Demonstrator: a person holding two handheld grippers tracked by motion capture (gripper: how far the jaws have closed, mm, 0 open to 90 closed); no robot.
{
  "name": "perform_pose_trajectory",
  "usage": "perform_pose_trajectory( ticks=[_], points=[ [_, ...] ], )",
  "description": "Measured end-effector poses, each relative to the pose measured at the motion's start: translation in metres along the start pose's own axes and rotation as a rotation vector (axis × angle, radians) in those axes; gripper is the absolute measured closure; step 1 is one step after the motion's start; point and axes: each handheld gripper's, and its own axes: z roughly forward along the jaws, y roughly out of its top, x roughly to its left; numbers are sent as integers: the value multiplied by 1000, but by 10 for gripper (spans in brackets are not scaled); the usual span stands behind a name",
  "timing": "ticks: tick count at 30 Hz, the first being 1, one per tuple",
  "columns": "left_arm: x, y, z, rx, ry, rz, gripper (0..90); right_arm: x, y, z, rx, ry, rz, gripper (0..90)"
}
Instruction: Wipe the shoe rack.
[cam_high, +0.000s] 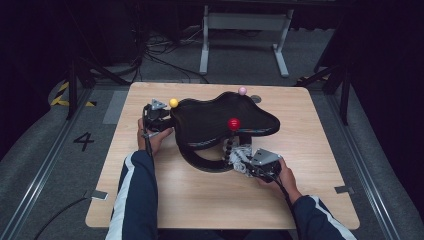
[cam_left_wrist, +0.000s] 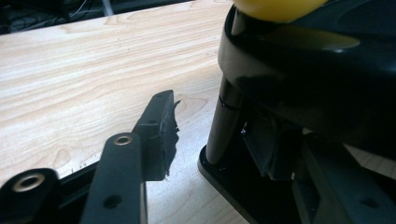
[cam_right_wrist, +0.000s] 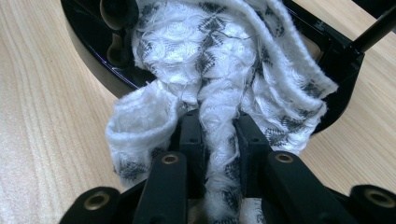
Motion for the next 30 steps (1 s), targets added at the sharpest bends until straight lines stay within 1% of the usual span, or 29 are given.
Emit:
perform_pose_trajectory(
  ticks=[1,2,4,5,6,7,9,10,15,16,17,18,19,20,21,22,23,24,25,26,27,28,30],
  points=[
    [-1,0,0,5,-5,1,566,0,0,0,1,0,-1,766],
    [-1,0,2,-1,-6,9,580,0,0,0,3,-1,-3,766],
    [-3,0,2,12,-28,16,659,0,0,-1,6,1,-1,766],
    [-4,0,3,7,-33,23,682,0,0,-1,12,5,1,766],
    [-6,0,2,17,-26,26,705,0,-1,-1,15,4,-1,766],
    [-7,-1,2,12,-19,29,711,0,-1,-2,20,7,-4,766],
    [-6,-5,-2,-6,-27,18,721,-1,-2,-2,29,-1,-12,766],
    [-5,-8,-3,-16,-43,-2,726,-1,-2,-2,30,0,-9,765],
    [-4,-19,-13,-18,-84,-2,739,-5,-6,-5,43,-2,-11,763],
    [-4,-21,-15,-20,-92,4,744,-6,-7,-5,43,-9,-11,763],
    [-4,-22,-17,-22,-111,8,753,-7,-7,-5,47,-10,-11,762],
    [-6,-22,-19,-33,-153,20,789,-8,-8,-6,51,-12,-10,761],
    [-6,-22,-19,-33,-153,20,789,-8,-8,-6,51,-12,-10,761],
    [-12,-21,-21,-33,-141,40,789,-9,-8,-5,56,-18,-16,761],
    [-15,-21,-21,-37,-116,34,743,-10,-8,-5,58,-18,-14,759],
    [-15,-21,-20,-30,-88,34,675,-11,-9,-5,61,-27,-15,758],
    [-14,-21,-19,-22,-69,32,653,-12,-9,-5,60,-32,-16,758],
    [-11,-20,-20,-23,-51,15,622,-12,-9,-5,61,-27,-6,758],
    [-6,-20,-21,-47,-35,-21,602,-13,-10,-5,62,-33,-10,758],
    [-3,-19,-20,-55,-21,-42,568,-13,-10,-5,64,-35,-11,758],
    [0,-17,-20,-48,-13,-51,540,-13,-10,-5,65,-32,-10,758],
    [2,-15,-18,-40,-15,-50,496,-13,-10,-5,65,-33,-8,758],
    [2,-11,-14,-28,-8,-26,459,-13,-10,-5,65,-34,-11,758]
  ],
)
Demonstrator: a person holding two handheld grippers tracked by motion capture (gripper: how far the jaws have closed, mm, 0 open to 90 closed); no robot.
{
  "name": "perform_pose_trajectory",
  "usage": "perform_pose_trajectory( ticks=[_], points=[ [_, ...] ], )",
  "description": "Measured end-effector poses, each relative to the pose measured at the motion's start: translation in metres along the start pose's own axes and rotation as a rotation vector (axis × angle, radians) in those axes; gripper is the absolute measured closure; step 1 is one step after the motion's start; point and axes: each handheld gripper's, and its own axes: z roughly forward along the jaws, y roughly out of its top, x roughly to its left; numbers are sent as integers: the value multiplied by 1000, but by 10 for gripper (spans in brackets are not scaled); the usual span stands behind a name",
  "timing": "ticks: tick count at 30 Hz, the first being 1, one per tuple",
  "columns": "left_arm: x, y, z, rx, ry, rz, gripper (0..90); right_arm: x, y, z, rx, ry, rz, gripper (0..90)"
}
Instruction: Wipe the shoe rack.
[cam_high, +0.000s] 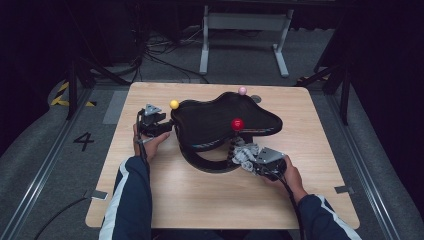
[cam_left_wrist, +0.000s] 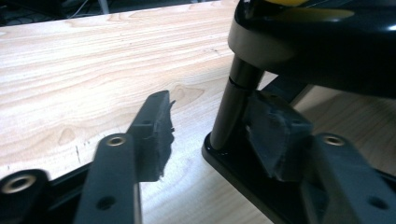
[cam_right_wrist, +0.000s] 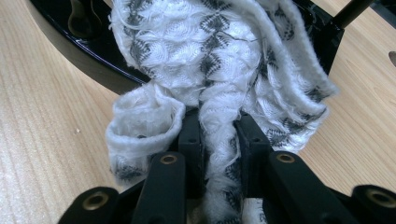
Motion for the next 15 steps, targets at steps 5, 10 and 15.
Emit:
perform_pose_trajectory(
  ticks=[5,10,15],
  points=[
    [-1,6,11,-2,-6,1,445,0,-1,0,-5,4,10,757],
    [-2,9,19,-15,-62,-10,544,-1,-2,0,-10,9,15,756],
    [-8,11,19,-10,-63,13,731,0,-1,0,-11,10,10,757]
  ],
)
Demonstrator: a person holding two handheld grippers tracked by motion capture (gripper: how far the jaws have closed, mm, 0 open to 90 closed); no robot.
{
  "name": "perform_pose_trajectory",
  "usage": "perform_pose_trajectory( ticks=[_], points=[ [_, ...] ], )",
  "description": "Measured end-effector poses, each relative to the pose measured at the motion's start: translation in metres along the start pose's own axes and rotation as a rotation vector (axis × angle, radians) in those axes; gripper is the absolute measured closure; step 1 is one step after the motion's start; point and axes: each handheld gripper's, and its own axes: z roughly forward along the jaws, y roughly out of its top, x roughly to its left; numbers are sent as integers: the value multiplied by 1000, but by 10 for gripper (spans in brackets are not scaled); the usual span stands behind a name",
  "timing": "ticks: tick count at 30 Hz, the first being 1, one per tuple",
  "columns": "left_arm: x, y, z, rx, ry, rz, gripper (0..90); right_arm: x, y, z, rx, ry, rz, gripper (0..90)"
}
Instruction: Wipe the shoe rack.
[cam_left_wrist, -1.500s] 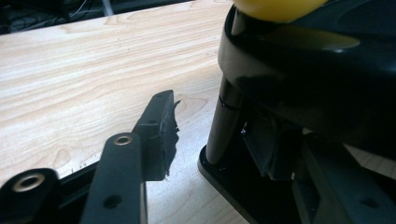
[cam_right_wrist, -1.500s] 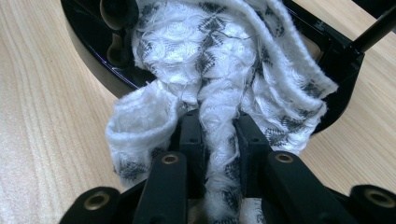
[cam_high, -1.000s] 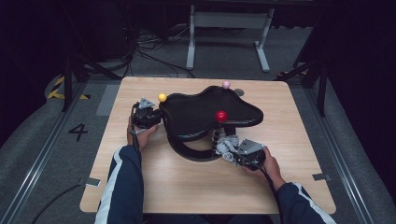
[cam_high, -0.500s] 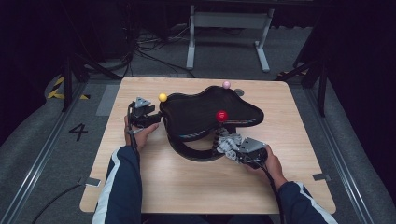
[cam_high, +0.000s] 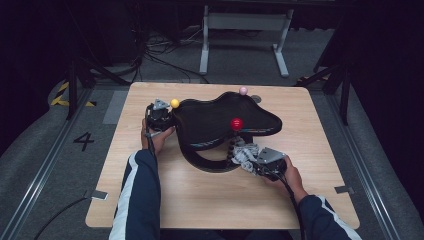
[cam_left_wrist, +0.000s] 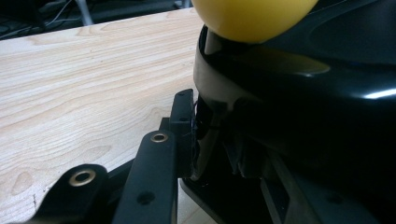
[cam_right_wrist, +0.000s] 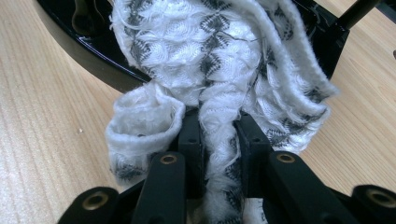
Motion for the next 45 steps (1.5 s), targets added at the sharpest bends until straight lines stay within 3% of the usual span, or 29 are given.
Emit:
perform_pose_trajectory(
  ticks=[6,10,15,21,27,32,39,43,45],
  points=[
    [0,-9,-9,-17,-24,-19,727,-1,0,-1,2,1,0,763],
    [-3,-15,-18,-14,-32,-4,727,1,0,-3,-5,16,6,771],
    [-8,-21,-25,-22,-40,5,728,17,6,-12,-26,97,-12,773],
    [-11,-26,-32,-22,-45,2,728,31,10,-15,-20,106,-50,777],
    [-12,-31,-39,-23,-53,-1,727,22,6,-12,-9,82,-26,779],
    [-14,-33,-46,-2,-57,20,728,14,3,-10,15,25,-13,779],
    [-17,-41,-57,1,-79,36,726,4,0,-8,24,-7,18,777],
    [-17,-45,-62,-6,-87,29,724,3,-1,-9,16,9,8,777],
    [-18,-47,-63,-6,-93,31,725,3,-3,-13,0,45,11,777]
  ],
)
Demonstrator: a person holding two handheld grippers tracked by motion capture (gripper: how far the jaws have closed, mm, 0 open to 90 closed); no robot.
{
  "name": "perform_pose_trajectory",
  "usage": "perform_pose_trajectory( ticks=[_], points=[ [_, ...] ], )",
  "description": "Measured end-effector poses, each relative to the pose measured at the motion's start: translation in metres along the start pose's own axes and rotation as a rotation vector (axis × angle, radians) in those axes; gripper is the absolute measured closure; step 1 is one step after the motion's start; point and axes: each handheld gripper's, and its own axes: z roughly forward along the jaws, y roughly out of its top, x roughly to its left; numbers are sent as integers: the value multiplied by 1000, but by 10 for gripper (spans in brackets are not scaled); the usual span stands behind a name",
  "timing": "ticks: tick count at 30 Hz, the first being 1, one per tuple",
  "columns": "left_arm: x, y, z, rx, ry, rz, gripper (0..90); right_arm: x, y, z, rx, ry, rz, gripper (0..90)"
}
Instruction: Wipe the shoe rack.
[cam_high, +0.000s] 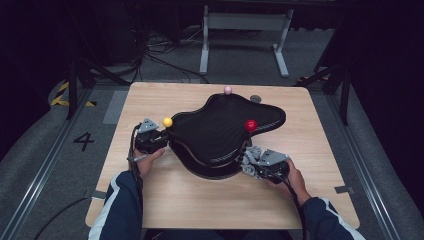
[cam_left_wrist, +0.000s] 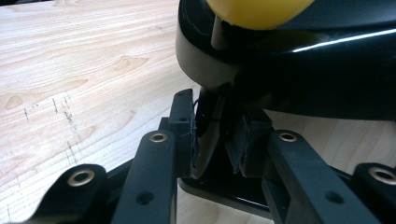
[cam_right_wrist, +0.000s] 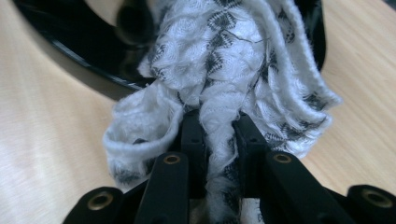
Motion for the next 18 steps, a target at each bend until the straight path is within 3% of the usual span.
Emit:
perform_pose_trajectory(
  ticks=[10,18],
  points=[
    [-2,-3,-5,2,5,-5,726,14,7,-32,-123,50,-13,784],
    [-3,-5,-7,-4,6,-2,727,17,23,-61,-222,41,-9,784]
  ],
)
